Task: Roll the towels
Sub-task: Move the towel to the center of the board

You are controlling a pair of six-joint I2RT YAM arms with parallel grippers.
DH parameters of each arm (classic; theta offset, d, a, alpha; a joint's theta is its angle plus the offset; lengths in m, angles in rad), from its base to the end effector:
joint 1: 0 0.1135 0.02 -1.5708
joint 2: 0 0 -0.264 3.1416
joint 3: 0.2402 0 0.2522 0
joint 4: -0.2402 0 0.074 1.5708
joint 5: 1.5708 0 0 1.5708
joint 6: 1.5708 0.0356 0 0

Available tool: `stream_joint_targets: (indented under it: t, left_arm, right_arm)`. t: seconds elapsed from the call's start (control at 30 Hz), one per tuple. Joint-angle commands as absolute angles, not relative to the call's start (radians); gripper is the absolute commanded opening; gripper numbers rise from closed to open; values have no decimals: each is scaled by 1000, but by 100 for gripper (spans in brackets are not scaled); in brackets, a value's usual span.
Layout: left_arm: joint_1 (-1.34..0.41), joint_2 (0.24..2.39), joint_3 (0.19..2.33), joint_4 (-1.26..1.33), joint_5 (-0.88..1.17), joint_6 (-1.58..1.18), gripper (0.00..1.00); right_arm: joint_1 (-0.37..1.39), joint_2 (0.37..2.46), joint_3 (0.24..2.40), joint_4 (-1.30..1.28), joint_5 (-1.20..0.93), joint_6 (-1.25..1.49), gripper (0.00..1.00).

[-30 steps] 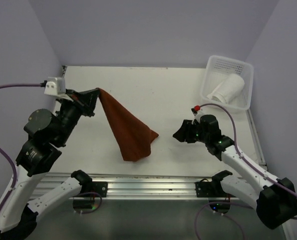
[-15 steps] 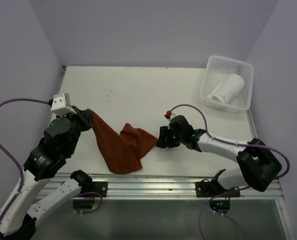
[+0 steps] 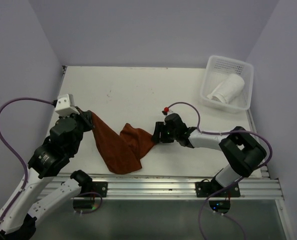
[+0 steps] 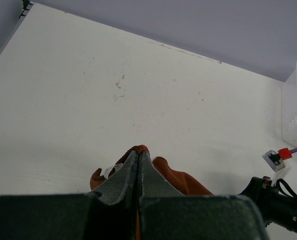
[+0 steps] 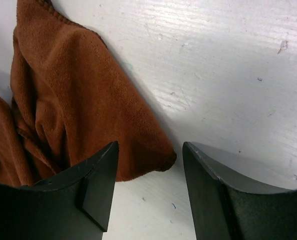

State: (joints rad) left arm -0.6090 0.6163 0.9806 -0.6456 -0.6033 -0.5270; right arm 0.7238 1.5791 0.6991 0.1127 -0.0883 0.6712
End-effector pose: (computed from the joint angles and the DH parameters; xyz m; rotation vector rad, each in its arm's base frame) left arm 0.1029 -0.0471 0.3808 -0.3395 1.7763 -0.2504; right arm 0.2252 0.2032 0.1509 -0.1114 2.4716 0.7588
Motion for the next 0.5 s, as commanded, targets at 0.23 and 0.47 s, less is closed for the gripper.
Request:
stream_joint_targets:
  t: [0.23,0.47]
  left_arm:
    - [-606,600,939,-600,-666,-491,0]
    - [-607,630,943,-490,-692,-376,0]
  right_arm:
    - [724,1629,735,166,-107,718,21]
    - [724,1462,871,-129,73,593,0]
